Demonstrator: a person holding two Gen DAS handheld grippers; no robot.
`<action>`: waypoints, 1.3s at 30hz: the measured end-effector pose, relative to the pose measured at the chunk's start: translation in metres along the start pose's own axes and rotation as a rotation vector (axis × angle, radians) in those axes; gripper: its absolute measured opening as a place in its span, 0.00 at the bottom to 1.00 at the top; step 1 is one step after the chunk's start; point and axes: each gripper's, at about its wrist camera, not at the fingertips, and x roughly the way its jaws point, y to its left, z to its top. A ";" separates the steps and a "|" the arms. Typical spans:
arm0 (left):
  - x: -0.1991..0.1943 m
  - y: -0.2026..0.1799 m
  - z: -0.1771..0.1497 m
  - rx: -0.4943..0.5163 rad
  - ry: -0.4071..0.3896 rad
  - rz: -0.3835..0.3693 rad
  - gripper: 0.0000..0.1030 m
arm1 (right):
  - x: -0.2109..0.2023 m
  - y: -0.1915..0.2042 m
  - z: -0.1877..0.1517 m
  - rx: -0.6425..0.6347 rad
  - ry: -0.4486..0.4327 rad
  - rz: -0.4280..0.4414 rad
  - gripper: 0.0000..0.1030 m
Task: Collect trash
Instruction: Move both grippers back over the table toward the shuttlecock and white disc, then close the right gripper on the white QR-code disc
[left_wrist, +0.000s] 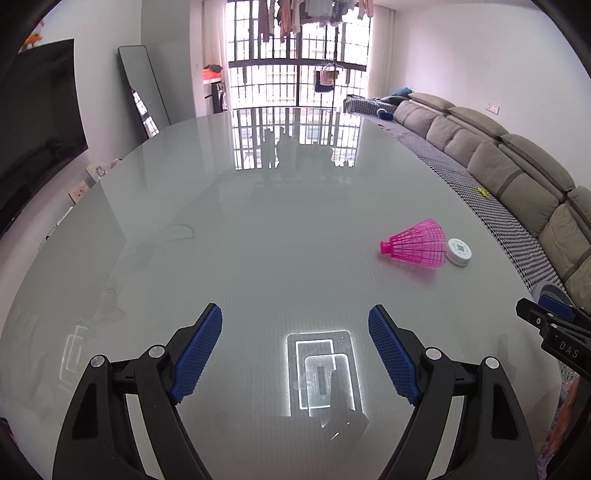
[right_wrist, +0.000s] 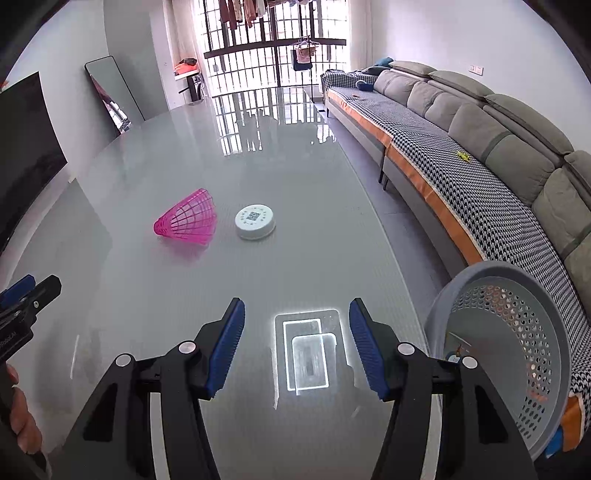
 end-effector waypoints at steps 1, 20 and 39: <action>0.000 0.003 0.000 -0.003 -0.002 0.003 0.78 | 0.002 0.003 0.002 -0.004 0.001 0.002 0.55; 0.012 0.021 -0.006 -0.046 0.024 -0.006 0.78 | 0.060 0.039 0.043 -0.088 0.034 -0.018 0.55; 0.015 0.025 -0.006 -0.067 0.051 -0.037 0.78 | 0.101 0.053 0.070 -0.130 0.055 -0.009 0.41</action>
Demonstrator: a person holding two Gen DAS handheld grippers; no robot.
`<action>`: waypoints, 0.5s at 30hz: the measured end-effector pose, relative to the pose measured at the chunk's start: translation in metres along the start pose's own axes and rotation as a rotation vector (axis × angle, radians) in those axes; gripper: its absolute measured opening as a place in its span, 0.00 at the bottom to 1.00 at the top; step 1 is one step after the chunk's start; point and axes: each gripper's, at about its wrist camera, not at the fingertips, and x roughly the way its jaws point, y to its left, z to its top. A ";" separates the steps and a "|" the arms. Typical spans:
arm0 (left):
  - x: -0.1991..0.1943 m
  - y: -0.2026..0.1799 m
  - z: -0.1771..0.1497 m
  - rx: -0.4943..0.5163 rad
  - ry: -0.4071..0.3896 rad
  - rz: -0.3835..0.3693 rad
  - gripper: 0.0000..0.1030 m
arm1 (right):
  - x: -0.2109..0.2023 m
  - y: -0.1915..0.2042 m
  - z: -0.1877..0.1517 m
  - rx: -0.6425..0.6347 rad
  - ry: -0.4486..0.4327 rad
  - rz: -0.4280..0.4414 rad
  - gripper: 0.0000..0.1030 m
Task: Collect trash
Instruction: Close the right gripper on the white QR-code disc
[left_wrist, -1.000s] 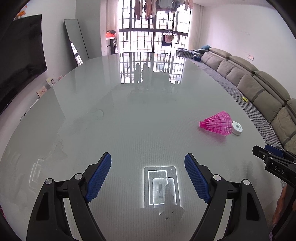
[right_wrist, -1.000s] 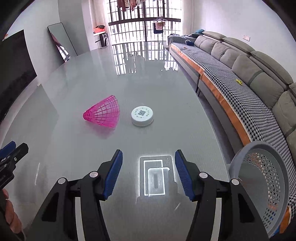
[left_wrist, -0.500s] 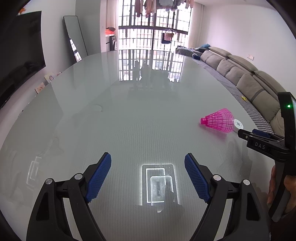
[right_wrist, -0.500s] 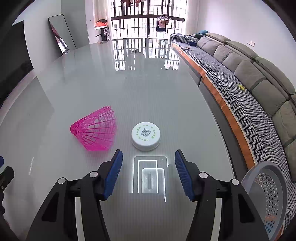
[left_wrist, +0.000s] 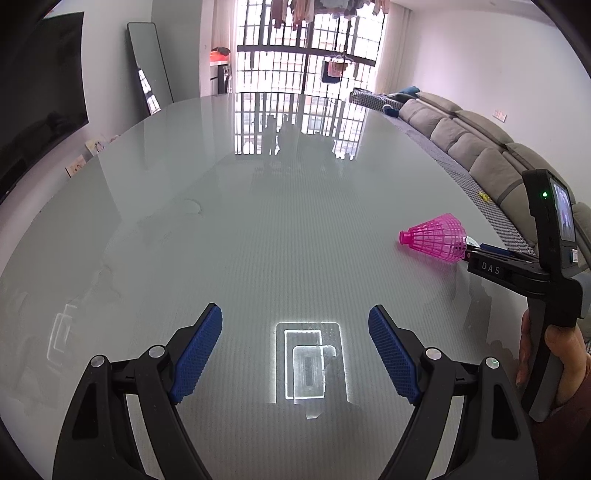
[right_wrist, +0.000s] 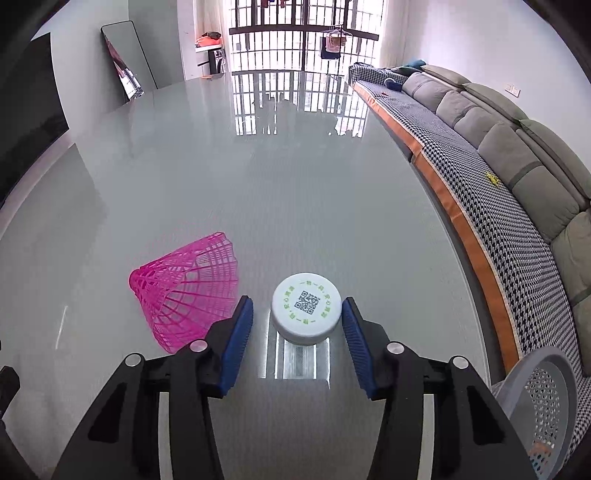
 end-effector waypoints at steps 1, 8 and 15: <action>0.000 0.000 0.000 0.002 0.000 0.001 0.78 | -0.001 0.001 0.000 -0.005 -0.002 0.000 0.39; 0.003 -0.009 -0.002 0.041 0.006 0.017 0.78 | -0.007 -0.002 -0.003 0.000 -0.006 0.024 0.37; 0.003 -0.031 0.003 0.081 0.020 -0.051 0.78 | -0.034 -0.017 -0.014 0.048 -0.051 0.026 0.37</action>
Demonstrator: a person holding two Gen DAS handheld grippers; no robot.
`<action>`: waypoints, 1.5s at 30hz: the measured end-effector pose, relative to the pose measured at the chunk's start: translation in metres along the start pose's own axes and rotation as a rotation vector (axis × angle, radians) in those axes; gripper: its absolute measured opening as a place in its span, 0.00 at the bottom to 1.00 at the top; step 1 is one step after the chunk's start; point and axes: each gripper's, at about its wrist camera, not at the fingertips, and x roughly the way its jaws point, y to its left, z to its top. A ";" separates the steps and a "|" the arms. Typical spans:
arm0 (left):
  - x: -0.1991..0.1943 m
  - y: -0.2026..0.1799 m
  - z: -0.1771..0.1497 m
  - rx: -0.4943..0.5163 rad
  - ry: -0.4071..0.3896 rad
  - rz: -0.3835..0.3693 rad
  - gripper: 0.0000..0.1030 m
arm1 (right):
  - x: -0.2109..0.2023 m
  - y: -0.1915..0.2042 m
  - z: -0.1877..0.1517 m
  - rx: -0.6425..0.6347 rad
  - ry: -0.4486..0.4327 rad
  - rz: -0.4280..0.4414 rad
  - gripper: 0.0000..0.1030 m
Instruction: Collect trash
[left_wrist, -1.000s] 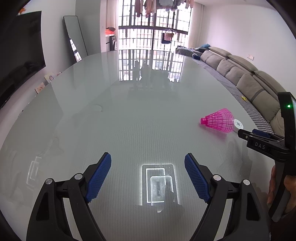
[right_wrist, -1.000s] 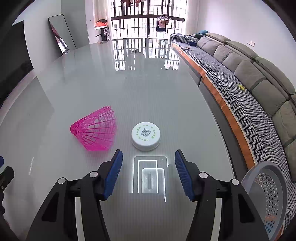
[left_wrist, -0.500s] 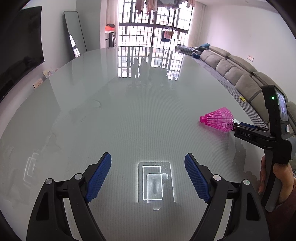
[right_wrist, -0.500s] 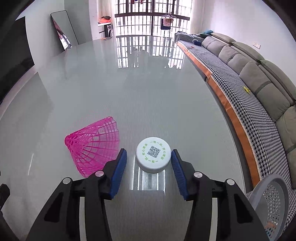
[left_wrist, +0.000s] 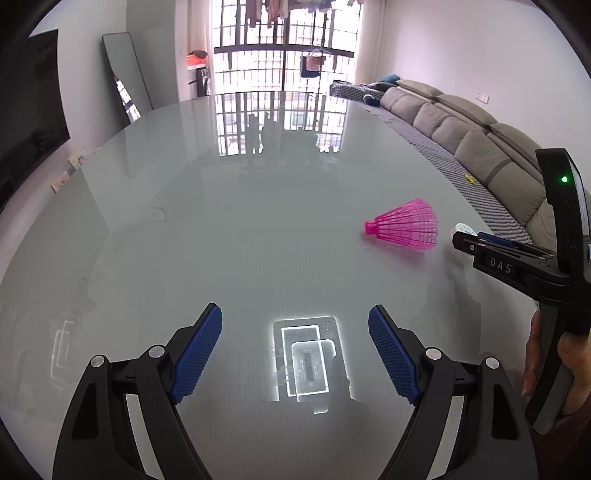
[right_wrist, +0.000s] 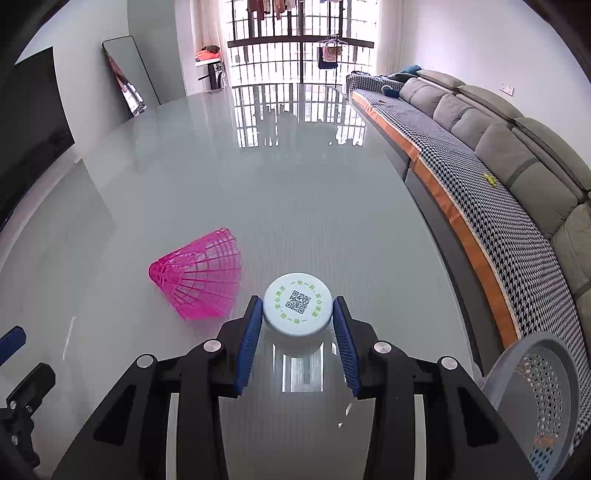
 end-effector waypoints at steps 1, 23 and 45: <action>0.000 -0.005 0.002 0.002 0.000 -0.019 0.78 | -0.005 -0.005 -0.004 0.014 -0.004 0.002 0.37; 0.090 -0.101 0.057 0.065 0.068 -0.100 0.87 | -0.088 -0.098 -0.076 0.168 -0.042 0.043 0.37; 0.093 -0.108 0.050 0.108 0.103 -0.081 0.28 | -0.089 -0.116 -0.088 0.222 -0.026 0.047 0.37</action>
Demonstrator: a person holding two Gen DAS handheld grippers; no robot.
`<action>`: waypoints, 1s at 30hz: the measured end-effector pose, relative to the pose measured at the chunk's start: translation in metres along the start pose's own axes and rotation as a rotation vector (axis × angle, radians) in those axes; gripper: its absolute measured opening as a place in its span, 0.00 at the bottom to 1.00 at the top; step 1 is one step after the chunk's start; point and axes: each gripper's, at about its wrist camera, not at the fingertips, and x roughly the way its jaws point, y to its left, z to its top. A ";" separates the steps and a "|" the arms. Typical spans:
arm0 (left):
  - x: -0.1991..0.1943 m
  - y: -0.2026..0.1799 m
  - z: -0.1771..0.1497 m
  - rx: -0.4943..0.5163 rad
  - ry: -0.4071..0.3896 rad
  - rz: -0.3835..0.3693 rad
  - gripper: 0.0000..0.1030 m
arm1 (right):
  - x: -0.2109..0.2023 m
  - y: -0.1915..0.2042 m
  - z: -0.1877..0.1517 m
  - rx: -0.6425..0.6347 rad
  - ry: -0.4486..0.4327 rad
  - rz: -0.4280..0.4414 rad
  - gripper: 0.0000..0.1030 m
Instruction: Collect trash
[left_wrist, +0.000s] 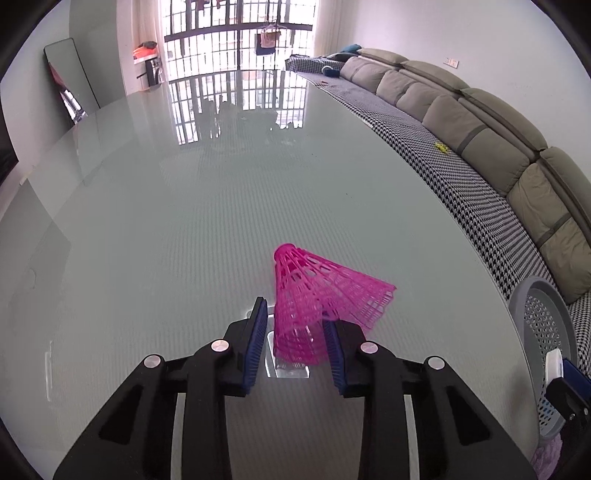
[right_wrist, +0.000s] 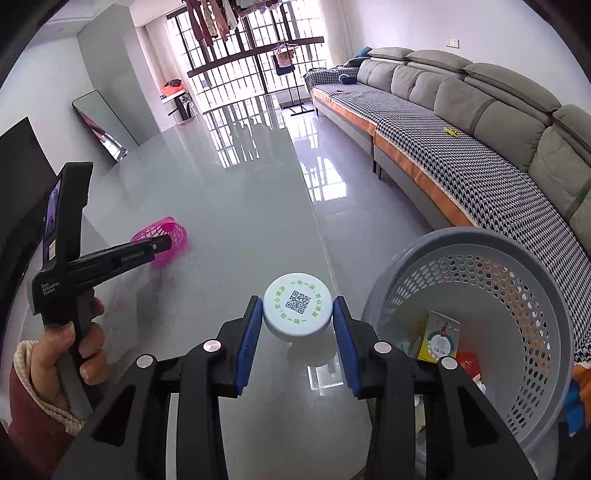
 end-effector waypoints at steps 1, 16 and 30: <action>-0.002 -0.003 -0.002 0.007 0.000 -0.001 0.26 | -0.002 -0.002 -0.001 0.003 -0.001 -0.003 0.37; -0.023 -0.031 -0.021 0.021 -0.015 -0.010 0.09 | -0.037 -0.044 -0.024 0.079 -0.041 -0.037 0.37; -0.032 -0.060 -0.030 0.022 -0.027 -0.008 0.66 | -0.040 -0.075 -0.032 0.137 -0.056 0.023 0.37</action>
